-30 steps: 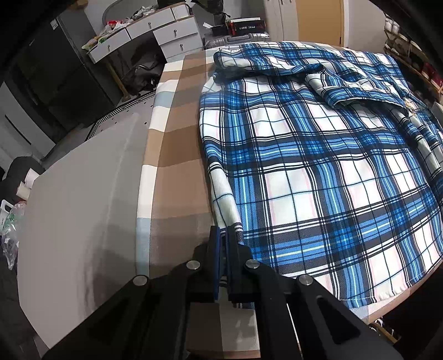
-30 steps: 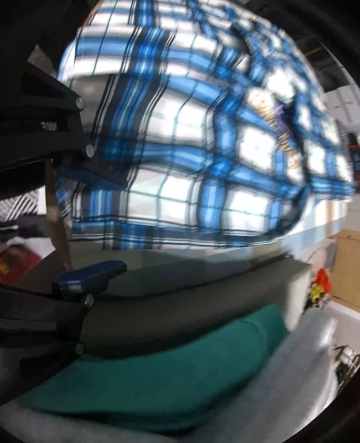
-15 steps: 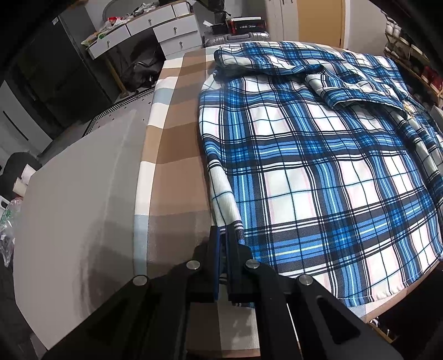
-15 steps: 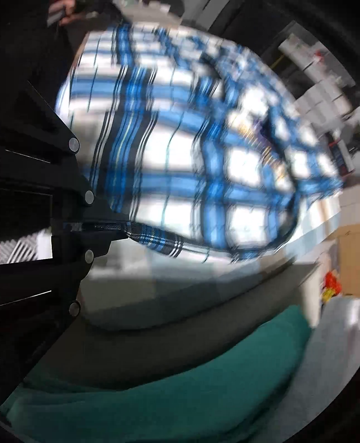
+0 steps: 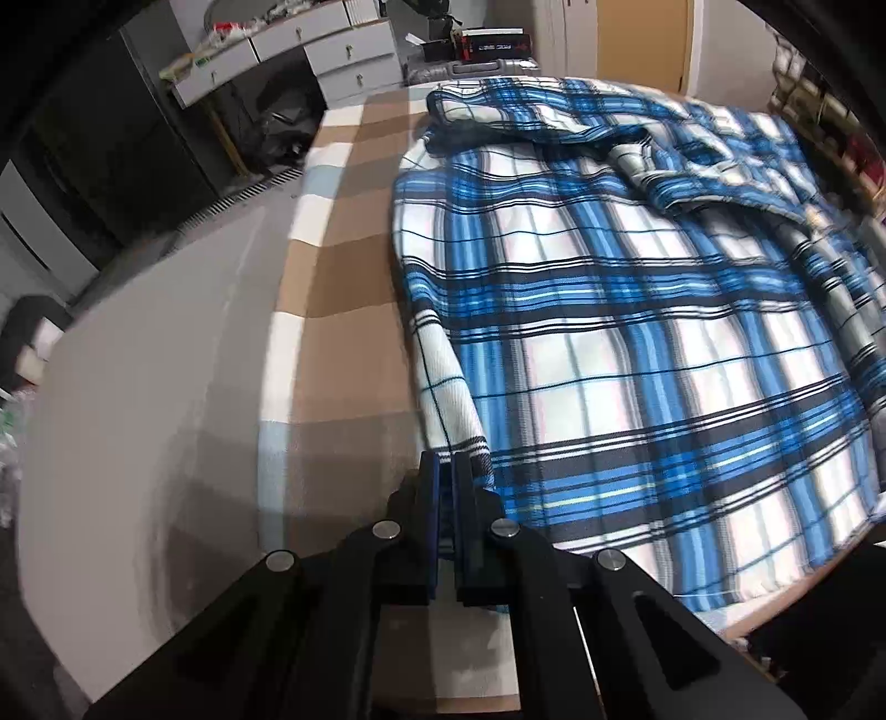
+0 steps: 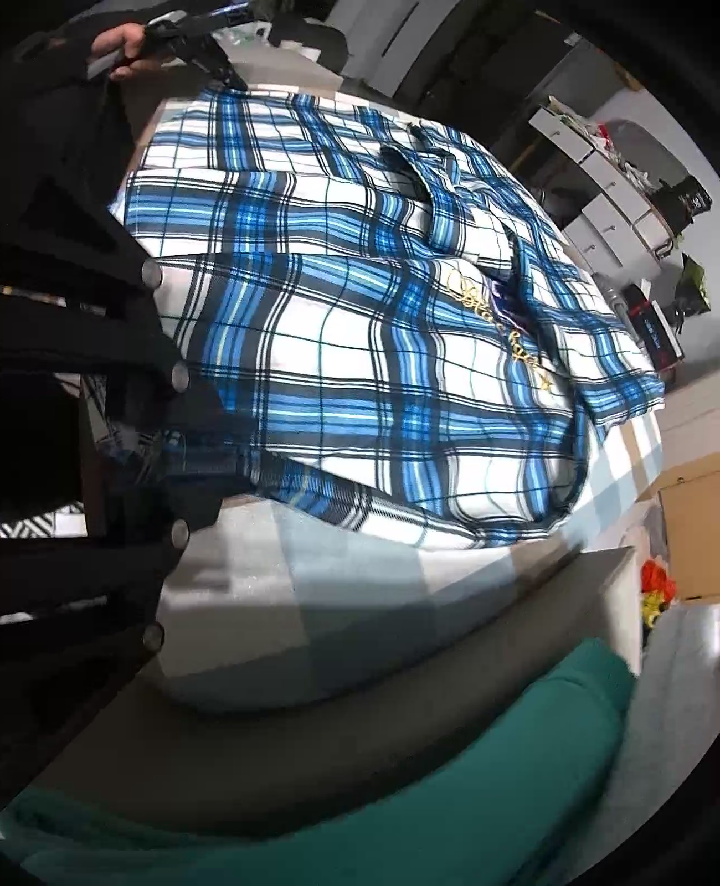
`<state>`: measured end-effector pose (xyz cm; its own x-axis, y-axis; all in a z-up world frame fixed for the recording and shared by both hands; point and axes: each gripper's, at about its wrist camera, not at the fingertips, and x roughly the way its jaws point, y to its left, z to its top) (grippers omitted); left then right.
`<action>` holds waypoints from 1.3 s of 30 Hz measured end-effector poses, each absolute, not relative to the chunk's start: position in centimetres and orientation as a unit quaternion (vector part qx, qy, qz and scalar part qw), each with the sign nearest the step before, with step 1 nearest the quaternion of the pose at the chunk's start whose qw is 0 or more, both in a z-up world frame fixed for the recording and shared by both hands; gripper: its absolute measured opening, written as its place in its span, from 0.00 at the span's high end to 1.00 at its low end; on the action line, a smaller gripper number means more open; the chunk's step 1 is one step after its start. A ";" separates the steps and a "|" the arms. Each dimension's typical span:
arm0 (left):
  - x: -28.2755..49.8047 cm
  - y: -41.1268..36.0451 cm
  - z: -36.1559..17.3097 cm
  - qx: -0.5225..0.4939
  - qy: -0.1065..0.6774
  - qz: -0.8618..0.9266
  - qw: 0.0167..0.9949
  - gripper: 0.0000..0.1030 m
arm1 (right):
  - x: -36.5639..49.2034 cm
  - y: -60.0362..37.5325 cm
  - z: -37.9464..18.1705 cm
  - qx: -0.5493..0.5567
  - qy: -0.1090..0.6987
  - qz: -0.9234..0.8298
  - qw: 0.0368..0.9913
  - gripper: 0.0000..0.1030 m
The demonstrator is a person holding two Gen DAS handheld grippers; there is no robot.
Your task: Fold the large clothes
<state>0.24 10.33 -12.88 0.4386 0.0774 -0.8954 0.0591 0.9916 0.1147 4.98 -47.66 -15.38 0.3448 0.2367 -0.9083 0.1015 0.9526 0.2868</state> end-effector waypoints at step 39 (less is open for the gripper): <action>-3.6 12.9 -10.9 -0.077 0.581 -0.098 0.805 1.00 | -2.2 -47.2 -9.1 0.119 0.395 0.088 0.906 0.94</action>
<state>-3.56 12.87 -10.89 0.3064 -0.2460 -0.9196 0.0682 0.9692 -0.2366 -2.21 -47.23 -9.13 0.6716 0.2540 -0.6960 -0.0662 0.9562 0.2850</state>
